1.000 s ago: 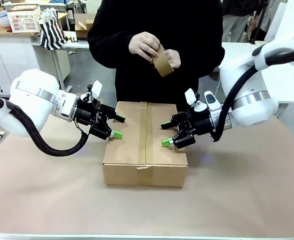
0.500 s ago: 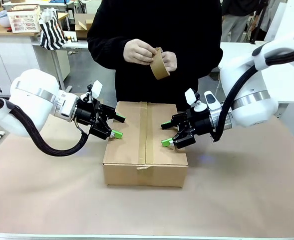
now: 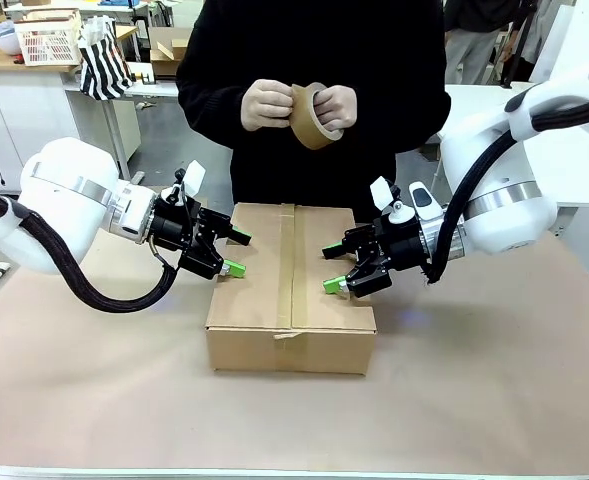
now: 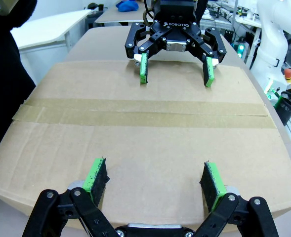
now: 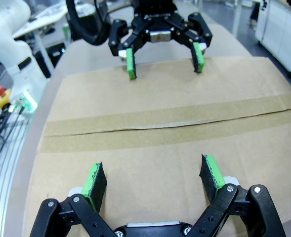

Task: Pack the gift set into the box.
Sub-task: Press and hold the closed box until the human finishes sealing it.

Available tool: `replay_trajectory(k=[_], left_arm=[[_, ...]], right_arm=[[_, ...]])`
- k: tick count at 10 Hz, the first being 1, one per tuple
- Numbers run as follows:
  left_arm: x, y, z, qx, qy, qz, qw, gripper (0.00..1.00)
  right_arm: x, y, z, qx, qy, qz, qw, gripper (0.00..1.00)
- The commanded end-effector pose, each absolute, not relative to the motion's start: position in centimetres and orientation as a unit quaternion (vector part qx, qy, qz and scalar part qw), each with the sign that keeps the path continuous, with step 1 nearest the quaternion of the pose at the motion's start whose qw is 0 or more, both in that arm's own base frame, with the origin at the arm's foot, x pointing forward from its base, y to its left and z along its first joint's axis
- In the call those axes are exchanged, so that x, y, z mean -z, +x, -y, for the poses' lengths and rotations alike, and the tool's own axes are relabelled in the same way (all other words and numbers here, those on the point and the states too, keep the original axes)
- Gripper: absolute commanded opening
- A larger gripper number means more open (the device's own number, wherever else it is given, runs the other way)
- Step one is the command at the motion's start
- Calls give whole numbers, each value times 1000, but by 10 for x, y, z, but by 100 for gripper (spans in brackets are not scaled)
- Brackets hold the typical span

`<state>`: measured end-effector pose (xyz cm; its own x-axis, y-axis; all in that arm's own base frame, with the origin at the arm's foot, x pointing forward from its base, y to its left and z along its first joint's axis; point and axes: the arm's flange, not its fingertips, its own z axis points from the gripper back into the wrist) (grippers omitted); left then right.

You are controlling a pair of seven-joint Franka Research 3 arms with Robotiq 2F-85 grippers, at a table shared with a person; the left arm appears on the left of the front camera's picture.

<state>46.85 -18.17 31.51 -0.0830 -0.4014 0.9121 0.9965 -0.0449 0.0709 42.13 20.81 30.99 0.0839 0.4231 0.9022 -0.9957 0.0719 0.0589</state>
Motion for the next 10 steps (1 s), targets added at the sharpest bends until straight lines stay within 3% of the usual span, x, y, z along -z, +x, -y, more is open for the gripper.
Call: replay_trajectory(k=[1,10], left_arm=[[-313,466,181,620,-377,395,563,100],[-313,466,181,620,-377,395,563,100]], right_arm=[[-307,420,-208,-563,380,372,632,100],[-307,420,-208,-563,380,372,632,100]])
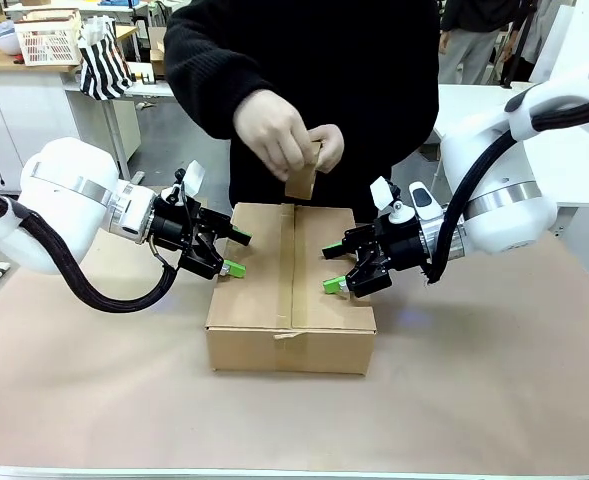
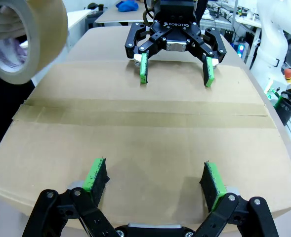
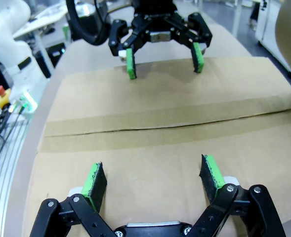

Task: Pack the gift set into the box.
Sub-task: Press and hold the closed box until the human finishes sealing it.

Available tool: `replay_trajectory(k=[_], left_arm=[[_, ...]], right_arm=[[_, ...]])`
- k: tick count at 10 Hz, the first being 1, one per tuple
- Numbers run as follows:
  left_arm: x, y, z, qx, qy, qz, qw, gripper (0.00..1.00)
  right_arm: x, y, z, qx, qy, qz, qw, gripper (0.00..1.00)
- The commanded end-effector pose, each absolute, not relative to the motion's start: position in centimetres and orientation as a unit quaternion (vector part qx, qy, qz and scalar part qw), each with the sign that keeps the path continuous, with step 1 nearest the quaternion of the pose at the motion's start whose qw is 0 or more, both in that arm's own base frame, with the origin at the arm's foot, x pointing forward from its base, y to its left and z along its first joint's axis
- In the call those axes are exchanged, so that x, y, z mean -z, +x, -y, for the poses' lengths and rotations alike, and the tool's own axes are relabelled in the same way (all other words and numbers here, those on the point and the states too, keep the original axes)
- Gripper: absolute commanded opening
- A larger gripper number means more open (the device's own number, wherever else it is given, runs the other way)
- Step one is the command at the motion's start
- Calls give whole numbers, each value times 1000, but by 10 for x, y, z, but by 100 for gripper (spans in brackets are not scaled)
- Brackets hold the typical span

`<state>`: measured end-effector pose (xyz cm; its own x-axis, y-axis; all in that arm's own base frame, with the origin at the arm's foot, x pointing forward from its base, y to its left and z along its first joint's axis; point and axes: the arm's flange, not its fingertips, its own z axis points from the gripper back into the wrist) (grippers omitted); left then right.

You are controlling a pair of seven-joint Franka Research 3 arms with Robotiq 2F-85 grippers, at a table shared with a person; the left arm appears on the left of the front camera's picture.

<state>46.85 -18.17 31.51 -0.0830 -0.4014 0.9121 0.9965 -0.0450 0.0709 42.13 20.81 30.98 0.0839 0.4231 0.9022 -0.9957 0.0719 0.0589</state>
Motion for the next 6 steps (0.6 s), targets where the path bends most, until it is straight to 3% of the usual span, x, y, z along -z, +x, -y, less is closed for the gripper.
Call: replay_trajectory(k=[1,6], left_arm=[[-313,466,181,620,-377,395,563,100],[-313,466,181,620,-377,395,563,100]], right_arm=[[-307,420,-208,-563,380,372,632,100],[-307,420,-208,-563,380,372,632,100]])
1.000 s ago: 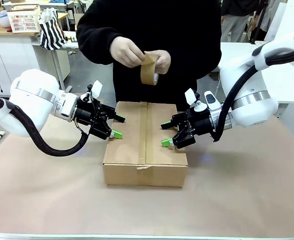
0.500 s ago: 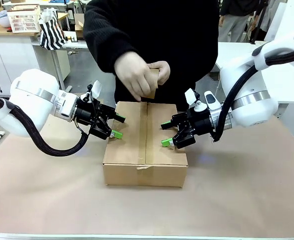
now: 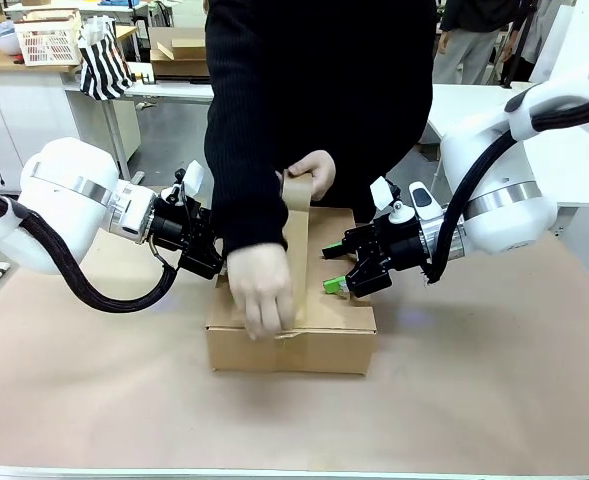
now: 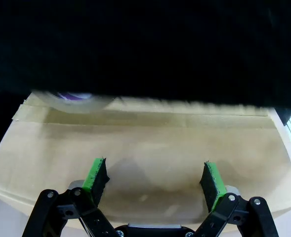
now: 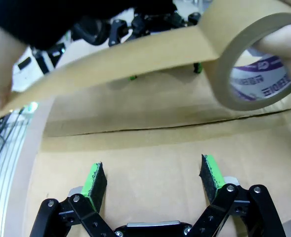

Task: Pack the gift set into the box.
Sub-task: Press and hold the closed box until the human finishes sealing it.

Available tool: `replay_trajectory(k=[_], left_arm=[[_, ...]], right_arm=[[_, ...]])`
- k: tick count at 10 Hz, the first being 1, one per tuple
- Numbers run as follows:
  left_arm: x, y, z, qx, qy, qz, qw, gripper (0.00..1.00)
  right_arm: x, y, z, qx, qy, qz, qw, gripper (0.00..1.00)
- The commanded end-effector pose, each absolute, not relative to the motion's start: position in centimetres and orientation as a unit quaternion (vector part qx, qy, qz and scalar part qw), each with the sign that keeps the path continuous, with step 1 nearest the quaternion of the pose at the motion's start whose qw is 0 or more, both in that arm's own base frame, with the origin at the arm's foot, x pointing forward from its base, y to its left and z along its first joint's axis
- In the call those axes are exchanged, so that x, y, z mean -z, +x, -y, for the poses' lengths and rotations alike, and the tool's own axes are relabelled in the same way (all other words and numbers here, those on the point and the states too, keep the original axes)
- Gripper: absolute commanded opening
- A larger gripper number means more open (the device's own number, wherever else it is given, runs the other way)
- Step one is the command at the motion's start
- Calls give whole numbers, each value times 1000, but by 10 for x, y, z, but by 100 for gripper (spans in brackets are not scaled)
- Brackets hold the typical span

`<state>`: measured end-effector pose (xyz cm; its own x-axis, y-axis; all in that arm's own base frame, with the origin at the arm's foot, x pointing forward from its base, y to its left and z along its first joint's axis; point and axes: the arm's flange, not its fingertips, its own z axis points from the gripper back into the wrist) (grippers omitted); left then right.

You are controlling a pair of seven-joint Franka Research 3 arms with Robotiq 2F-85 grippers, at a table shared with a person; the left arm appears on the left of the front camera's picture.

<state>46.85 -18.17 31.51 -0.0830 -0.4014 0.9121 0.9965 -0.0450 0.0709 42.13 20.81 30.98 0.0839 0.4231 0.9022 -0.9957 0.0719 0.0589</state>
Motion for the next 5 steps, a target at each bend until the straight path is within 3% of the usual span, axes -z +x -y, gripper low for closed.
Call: replay_trajectory(k=[1,5], left_arm=[[-313,466,181,620,-377,395,563,100],[-313,466,181,620,-377,395,563,100]], right_arm=[[-307,420,-208,-563,380,372,632,100],[-307,420,-208,-563,380,372,632,100]])
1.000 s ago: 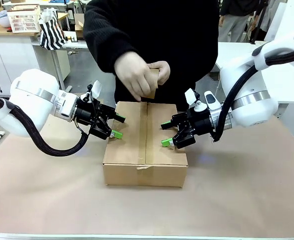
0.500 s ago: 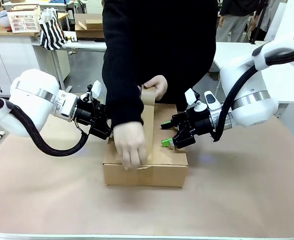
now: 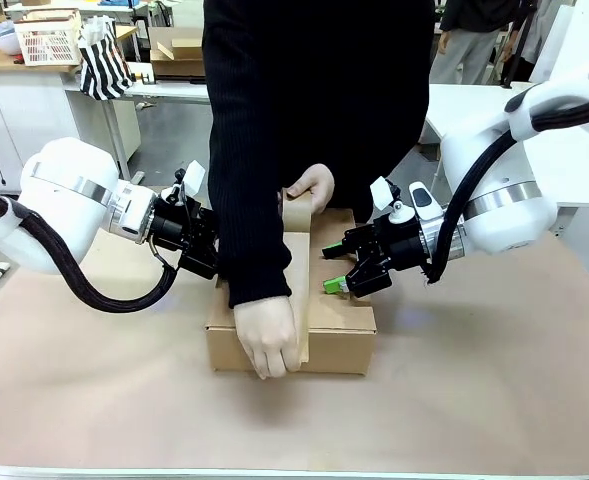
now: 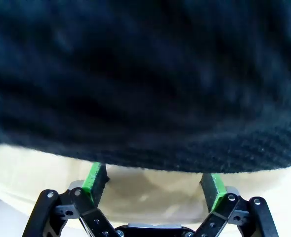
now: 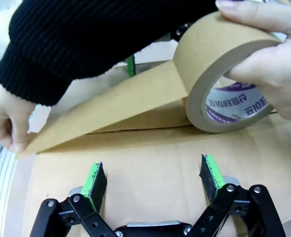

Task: Pack the gift set into the box.
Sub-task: Press and hold the closed box until the human finishes sealing it.

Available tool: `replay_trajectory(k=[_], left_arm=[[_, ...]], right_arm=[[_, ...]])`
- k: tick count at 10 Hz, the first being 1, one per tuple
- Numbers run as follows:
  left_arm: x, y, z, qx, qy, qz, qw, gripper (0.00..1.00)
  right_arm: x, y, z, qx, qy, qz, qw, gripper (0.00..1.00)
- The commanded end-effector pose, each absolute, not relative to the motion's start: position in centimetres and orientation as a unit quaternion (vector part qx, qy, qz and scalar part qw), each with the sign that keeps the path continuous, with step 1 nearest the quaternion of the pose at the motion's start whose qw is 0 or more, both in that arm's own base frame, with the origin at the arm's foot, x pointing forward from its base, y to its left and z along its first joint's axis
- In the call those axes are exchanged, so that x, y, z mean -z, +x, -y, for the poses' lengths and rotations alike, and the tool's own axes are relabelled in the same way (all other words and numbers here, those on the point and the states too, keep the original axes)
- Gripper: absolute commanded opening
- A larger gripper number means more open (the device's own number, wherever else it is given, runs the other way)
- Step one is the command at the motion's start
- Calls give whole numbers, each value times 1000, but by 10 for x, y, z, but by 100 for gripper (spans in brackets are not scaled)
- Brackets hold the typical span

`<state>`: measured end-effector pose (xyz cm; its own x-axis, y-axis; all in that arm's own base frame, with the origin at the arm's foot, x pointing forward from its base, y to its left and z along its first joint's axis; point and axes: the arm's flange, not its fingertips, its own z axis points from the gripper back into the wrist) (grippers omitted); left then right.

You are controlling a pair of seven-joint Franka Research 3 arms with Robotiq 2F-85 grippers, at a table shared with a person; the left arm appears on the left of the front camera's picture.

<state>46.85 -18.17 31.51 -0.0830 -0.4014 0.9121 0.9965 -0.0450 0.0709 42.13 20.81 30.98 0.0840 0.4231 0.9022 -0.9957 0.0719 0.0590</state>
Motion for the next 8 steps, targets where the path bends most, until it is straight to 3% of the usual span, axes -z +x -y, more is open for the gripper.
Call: replay_trajectory(k=[1,8], left_arm=[[-313,466,181,620,-377,395,563,100],[-313,466,181,620,-377,395,563,100]], right_arm=[[-307,420,-208,-563,380,372,632,100],[-307,420,-208,-563,380,372,632,100]])
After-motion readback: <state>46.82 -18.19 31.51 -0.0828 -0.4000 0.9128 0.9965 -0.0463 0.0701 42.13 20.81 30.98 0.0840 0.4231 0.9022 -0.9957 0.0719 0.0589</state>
